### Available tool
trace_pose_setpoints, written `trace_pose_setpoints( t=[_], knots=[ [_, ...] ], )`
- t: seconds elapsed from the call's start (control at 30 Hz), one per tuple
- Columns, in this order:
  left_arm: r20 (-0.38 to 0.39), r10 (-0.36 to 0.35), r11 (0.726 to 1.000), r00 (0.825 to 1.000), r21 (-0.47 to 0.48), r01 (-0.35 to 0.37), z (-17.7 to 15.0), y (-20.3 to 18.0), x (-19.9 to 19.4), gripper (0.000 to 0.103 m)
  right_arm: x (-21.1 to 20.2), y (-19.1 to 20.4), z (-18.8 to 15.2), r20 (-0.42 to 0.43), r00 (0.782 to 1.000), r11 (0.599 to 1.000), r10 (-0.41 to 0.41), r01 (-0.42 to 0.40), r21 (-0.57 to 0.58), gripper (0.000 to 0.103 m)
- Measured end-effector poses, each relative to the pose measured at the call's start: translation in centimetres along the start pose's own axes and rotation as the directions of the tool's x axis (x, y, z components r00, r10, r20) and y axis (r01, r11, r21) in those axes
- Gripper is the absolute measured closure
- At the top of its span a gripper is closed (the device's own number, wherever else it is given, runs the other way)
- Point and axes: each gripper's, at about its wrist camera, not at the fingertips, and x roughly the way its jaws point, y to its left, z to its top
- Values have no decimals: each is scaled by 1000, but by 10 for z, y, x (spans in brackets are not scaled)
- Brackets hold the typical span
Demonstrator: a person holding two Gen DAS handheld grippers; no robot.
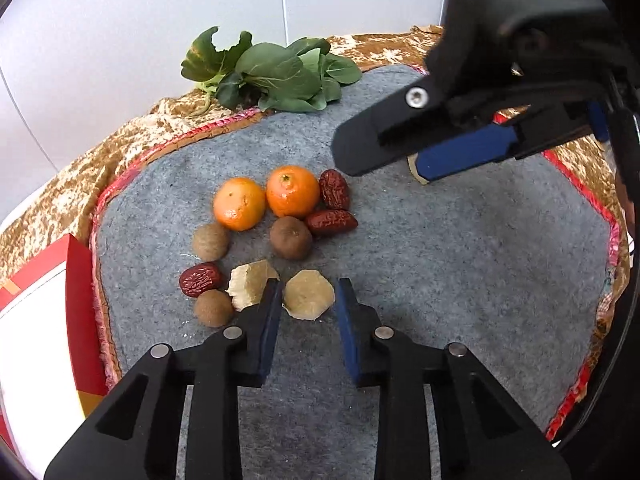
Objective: Organize fruits
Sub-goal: 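Close left tool on yellow pastry while right tool closes on pale pastry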
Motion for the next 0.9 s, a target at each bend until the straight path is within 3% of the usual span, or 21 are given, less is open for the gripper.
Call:
trace_pose_setpoints(
  t=[0.2, 0.37, 0.6, 0.8, 0.83, 0.9],
  knots=[
    [-24, -37, 998, 999, -50, 35, -8, 18, -25, 78, 10, 12, -3, -28, 999, 999, 28, -29, -31, 37],
    [-4, 6, 997, 1000, -71, -6, -20, 35, -64, 78, 32, 34, -9, -86, 994, 996, 63, -68, -64, 42],
    [8, 68, 985, 998, -160, -65, -27, 76, -87, 78, 83, 58, -18, -173, 985, 997, 12, -25, -75, 66],
    [9, 68, 977, 998, -203, -65, -32, 98, -92, 78, 85, 46, -12, -133, 991, 1000, 31, -31, 0, 64],
    [7, 69, 975, 998, -212, -66, -33, 100, -93, 78, 87, 40, -9, -132, 991, 1000, -1, 3, 15, 63],
    [9, 68, 975, 998, -211, -64, -30, 103, -91, 78, 93, 32, -9, -151, 988, 999, 26, -19, 45, 64]
  ],
)
